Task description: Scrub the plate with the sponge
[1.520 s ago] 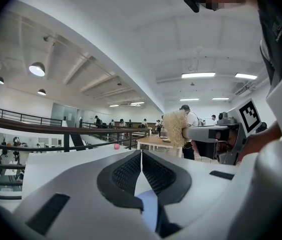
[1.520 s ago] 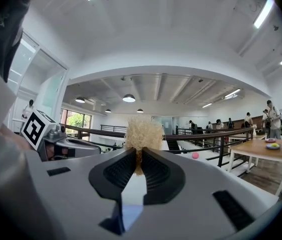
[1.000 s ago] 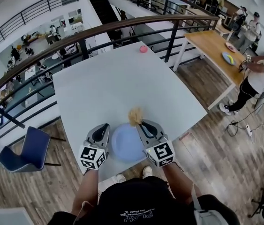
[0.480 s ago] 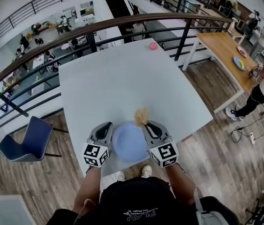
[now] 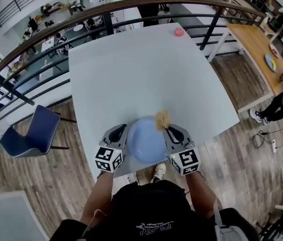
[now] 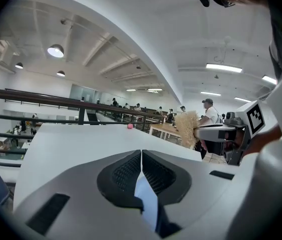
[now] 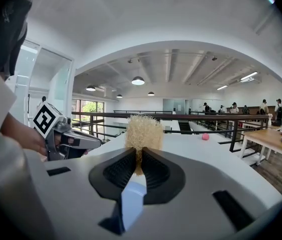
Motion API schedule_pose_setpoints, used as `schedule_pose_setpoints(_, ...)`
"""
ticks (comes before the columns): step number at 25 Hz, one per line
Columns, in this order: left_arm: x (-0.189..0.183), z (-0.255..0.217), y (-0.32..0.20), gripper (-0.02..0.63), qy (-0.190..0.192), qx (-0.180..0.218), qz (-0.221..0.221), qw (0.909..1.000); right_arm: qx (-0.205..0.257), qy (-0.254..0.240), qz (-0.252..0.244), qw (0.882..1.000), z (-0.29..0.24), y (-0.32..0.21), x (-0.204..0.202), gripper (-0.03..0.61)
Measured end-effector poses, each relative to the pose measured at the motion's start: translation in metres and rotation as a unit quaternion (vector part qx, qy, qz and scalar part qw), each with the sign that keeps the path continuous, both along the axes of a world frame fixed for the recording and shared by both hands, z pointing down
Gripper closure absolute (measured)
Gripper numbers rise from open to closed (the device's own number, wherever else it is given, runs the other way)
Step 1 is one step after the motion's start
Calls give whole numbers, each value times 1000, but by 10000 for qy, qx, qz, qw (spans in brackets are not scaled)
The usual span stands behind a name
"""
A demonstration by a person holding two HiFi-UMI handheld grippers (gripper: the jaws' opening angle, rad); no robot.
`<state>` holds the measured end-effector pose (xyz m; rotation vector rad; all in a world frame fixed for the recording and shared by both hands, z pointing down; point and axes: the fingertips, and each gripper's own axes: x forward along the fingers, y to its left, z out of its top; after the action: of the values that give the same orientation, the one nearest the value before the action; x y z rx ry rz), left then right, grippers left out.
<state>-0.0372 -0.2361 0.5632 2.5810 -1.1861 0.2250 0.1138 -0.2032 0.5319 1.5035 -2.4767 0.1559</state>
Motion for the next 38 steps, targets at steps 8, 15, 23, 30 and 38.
schedule_pose_setpoints(8, -14, 42, 8, 595, -46, -472, -311, 9984, -508, -67, -102, 9986, 40, -2, -12, 534)
schedule_pose_setpoints(15, -23, 73, 9, 595, 104, -976, -393, 9944, -716, -13, -208, 9972, 63, -7, -20, 534)
schedule_pose_setpoints(23, -21, 121, 25, 465, 132, -2014, -420, 9785, -815, -30, -318, 9962, 75, -7, -29, 534)
schedule_pose_setpoints(30, -20, 167, 46, 454, -504, -3175, -304, 9464, -823, 45, -417, 9957, 83, -3, -35, 534)
schedule_pose_setpoints(38, -13, 183, 47, 456, -421, -3595, -323, 9316, -914, 21, -450, 9948, 91, -3, -33, 534)
